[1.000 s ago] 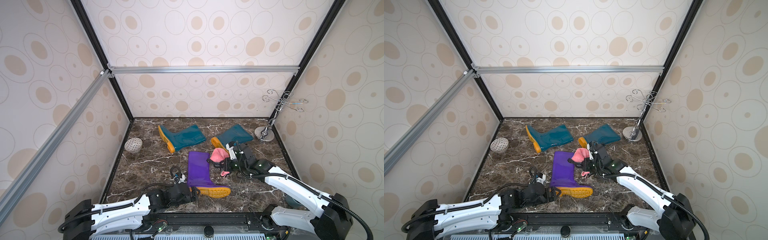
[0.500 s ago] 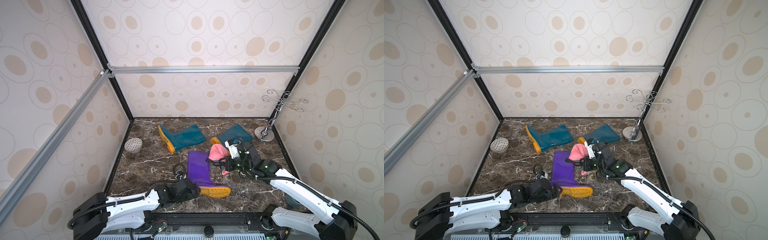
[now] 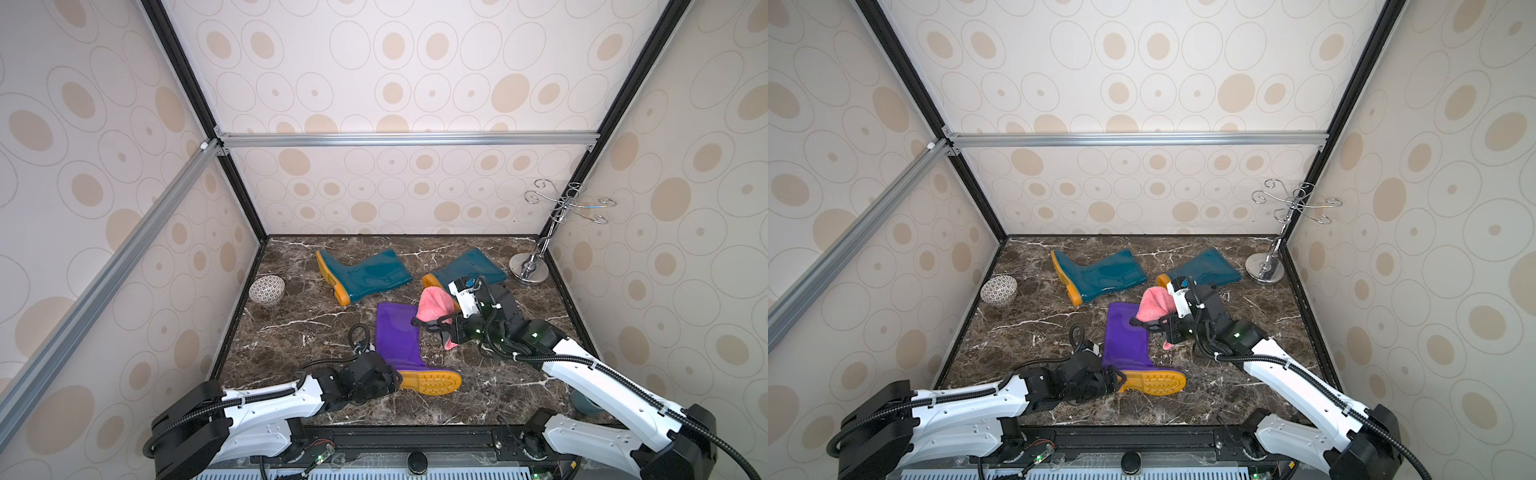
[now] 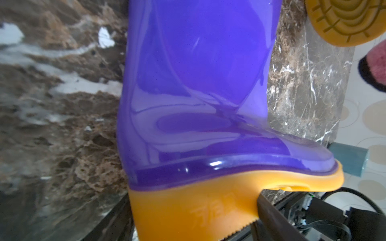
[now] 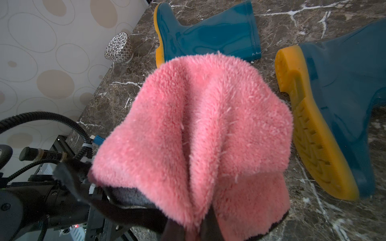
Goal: Wipe the rubber boots with a cloth
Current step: Wipe the dirt off the rubber boot.
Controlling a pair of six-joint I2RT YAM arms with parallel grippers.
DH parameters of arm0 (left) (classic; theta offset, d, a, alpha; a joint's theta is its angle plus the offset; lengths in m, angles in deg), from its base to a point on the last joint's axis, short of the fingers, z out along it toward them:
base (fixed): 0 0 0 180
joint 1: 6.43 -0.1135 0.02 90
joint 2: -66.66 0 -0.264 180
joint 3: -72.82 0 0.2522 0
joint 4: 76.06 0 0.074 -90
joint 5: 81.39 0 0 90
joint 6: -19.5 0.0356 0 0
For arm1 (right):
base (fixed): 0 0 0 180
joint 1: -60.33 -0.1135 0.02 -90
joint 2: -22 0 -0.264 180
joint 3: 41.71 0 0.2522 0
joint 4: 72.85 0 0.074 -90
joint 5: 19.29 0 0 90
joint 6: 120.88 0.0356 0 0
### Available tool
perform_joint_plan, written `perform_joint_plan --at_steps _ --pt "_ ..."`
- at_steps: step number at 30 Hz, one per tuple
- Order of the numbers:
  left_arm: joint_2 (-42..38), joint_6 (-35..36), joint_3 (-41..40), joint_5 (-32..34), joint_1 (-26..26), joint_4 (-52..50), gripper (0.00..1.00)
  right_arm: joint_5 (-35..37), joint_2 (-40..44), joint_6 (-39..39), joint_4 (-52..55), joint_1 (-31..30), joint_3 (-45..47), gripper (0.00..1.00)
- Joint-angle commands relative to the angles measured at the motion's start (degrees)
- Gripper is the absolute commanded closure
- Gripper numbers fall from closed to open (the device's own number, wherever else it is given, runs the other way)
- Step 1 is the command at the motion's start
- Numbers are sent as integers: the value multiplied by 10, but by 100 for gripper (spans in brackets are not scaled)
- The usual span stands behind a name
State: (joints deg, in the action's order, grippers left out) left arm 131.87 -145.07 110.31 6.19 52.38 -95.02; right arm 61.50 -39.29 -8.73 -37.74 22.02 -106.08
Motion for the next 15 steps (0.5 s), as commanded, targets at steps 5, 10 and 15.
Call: perform_joint_plan --at_steps 5,10,15 --pt "-6 41 -35 30 -21 29 40 -10 15 -4 -9 -7 6 100" --pt "-47 112 -37 42 -41 7 45 -50 -6 20 -10 -7 -8 100" --pt "-81 193 -48 34 -51 -12 48 -130 -98 83 23 -13 -67 100"
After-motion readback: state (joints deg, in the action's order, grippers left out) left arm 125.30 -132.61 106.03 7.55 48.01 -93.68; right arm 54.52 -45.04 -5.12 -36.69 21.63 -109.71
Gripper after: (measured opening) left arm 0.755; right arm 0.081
